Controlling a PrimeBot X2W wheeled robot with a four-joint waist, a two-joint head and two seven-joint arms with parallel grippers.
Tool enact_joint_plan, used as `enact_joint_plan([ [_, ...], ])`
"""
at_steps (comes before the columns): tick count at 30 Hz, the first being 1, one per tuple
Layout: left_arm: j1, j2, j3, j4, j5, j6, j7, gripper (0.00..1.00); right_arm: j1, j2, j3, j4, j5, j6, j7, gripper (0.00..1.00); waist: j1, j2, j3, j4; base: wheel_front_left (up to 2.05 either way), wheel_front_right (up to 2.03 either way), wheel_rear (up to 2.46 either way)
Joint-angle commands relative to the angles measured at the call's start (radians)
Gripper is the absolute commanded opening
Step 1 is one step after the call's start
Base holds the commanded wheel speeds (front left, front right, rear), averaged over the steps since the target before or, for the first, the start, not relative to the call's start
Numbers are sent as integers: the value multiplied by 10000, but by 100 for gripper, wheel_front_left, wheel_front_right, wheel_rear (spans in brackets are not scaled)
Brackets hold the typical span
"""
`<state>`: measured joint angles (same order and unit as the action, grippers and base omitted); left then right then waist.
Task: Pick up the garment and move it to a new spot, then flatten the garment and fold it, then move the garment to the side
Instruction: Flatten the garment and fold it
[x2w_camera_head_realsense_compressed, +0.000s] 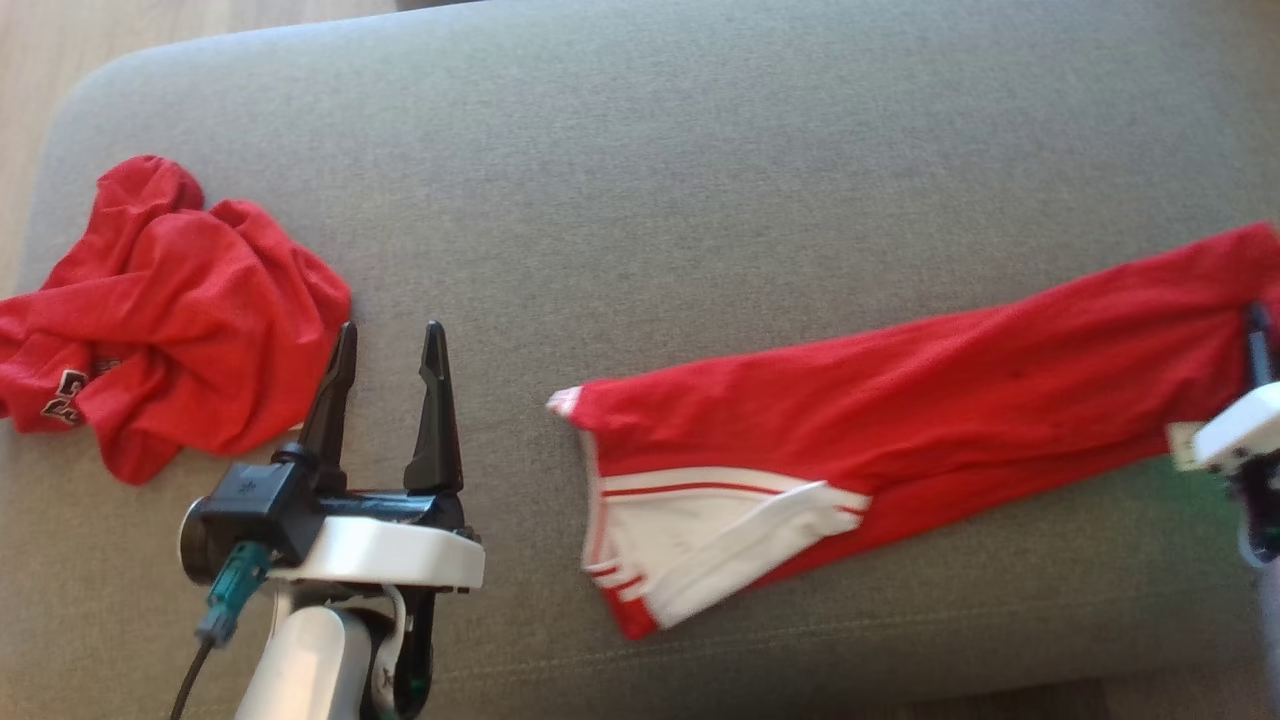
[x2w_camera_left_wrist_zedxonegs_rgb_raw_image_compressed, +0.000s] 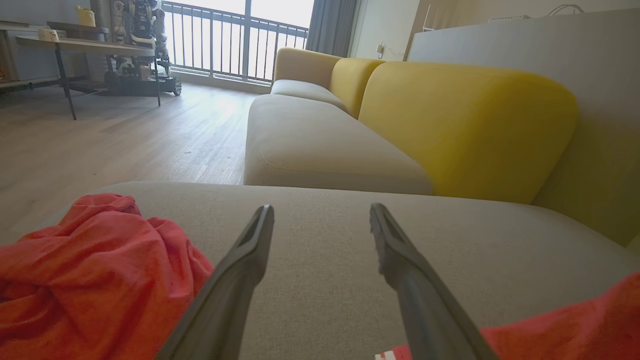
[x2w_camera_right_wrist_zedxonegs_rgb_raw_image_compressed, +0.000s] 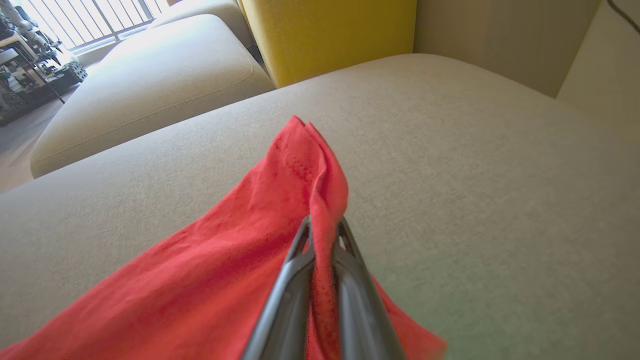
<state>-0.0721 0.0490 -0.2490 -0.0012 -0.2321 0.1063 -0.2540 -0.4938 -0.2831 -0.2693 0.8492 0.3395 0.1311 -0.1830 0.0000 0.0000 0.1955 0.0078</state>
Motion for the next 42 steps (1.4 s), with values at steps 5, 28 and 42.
enact_joint_plan([
  [5,-399,12,174,-346,-196,208,-78,100,-677,-665,-275,413,-787,-4,104,0,0,0,-164,283,0,0,0],
  [28,24,12,42,-384,-288,480,-78,100,1260,1476,2773,-4090,592,-4,2342,0,0,0,-941,-82,0,0,0],
  [42,148,12,-55,-358,-285,563,-78,100,3679,2324,4594,-8615,3471,-4,4620,0,0,0,-1154,231,0,0,0],
])
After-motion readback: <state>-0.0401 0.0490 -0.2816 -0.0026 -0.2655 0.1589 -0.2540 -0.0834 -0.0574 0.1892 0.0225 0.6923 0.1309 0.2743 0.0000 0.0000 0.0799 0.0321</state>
